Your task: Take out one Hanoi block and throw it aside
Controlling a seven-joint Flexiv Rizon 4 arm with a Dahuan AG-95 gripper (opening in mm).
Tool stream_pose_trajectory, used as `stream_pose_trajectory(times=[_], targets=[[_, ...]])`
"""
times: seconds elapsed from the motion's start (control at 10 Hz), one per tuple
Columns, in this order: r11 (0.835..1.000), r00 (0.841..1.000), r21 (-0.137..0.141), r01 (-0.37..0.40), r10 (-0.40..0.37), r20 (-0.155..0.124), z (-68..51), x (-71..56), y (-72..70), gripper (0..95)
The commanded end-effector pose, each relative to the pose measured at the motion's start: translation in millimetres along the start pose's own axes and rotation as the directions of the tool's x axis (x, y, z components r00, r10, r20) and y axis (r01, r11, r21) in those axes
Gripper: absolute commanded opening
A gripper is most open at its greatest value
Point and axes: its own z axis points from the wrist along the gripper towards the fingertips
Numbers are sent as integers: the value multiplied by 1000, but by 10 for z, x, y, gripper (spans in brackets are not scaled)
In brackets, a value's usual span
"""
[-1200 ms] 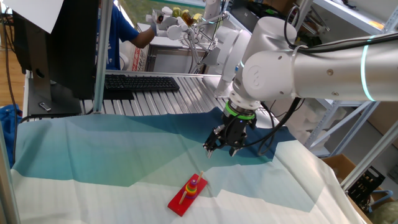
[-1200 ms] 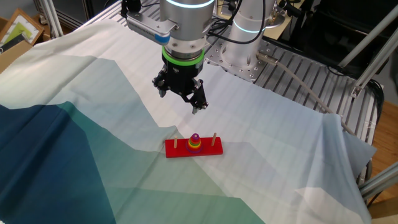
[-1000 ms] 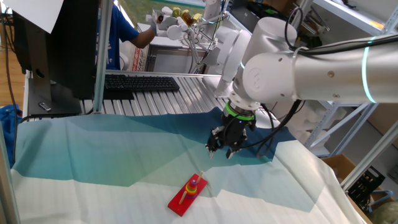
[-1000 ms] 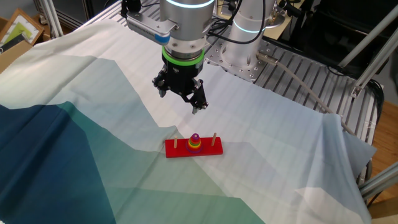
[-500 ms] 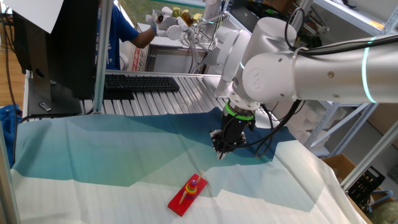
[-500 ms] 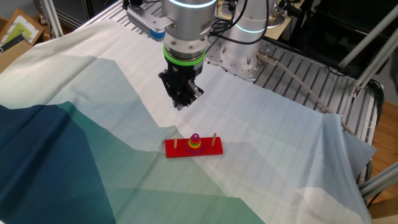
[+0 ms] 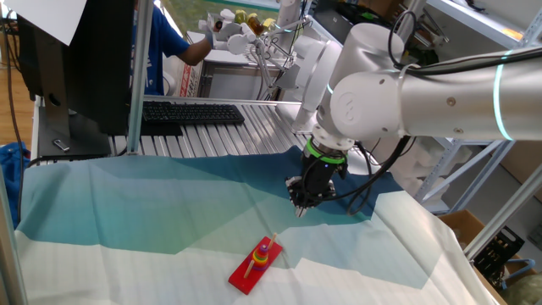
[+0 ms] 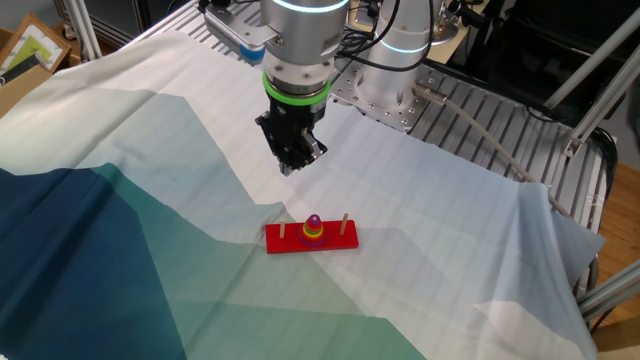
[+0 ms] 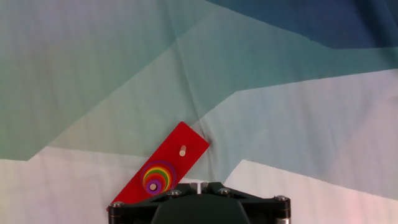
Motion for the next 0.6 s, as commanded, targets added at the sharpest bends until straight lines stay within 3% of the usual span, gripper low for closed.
stream_pose_trajectory(times=[0.1, 0.4, 0.6], targets=[[999, 999, 5, -37, 37, 0, -2, 1, 0, 0], [991, 991, 9, -135, 135, -21, -2, 1, 0, 0], [976, 975, 1, -218, 218, -37, -2, 2, 0, 0]])
